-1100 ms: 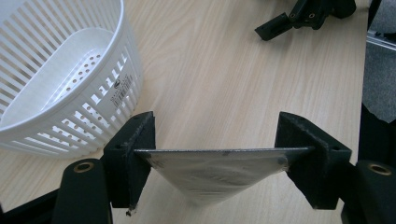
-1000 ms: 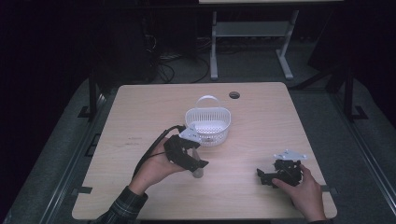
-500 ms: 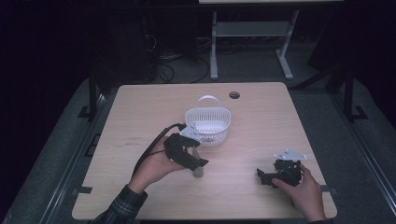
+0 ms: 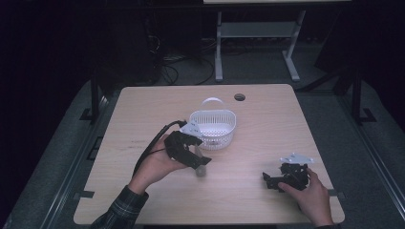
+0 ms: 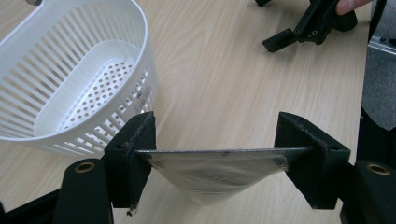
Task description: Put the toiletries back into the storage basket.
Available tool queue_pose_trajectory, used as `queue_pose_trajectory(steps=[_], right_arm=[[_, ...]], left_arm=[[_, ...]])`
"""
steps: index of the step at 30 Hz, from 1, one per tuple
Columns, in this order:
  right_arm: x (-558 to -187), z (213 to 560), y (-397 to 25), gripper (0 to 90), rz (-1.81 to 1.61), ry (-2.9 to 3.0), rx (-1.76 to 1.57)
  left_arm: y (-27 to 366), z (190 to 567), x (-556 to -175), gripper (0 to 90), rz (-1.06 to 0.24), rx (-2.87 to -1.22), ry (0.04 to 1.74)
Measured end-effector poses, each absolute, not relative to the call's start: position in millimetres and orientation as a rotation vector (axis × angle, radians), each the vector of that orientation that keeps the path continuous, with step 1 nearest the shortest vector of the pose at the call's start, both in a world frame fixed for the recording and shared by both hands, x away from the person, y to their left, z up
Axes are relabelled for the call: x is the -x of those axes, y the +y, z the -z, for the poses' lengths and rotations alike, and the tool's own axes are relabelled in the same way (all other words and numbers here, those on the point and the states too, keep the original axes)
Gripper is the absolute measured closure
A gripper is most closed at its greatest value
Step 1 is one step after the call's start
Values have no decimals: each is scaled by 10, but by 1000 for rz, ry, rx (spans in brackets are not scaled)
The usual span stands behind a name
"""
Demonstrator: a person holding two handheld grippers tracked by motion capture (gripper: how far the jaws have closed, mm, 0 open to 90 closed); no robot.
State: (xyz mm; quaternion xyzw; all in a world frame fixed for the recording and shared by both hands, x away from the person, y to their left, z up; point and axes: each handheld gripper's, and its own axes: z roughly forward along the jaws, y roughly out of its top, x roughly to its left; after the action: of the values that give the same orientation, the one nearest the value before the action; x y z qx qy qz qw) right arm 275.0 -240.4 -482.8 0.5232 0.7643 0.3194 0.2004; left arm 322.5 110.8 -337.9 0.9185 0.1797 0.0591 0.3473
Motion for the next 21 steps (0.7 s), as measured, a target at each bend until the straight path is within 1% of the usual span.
queue_pose_trajectory(steps=[21], right_arm=[[-2749, 4828, -2405, 0, -892, 2137, -1461]], left_arm=[[1204, 3155, -3367, 292, -178, -2338, 505]])
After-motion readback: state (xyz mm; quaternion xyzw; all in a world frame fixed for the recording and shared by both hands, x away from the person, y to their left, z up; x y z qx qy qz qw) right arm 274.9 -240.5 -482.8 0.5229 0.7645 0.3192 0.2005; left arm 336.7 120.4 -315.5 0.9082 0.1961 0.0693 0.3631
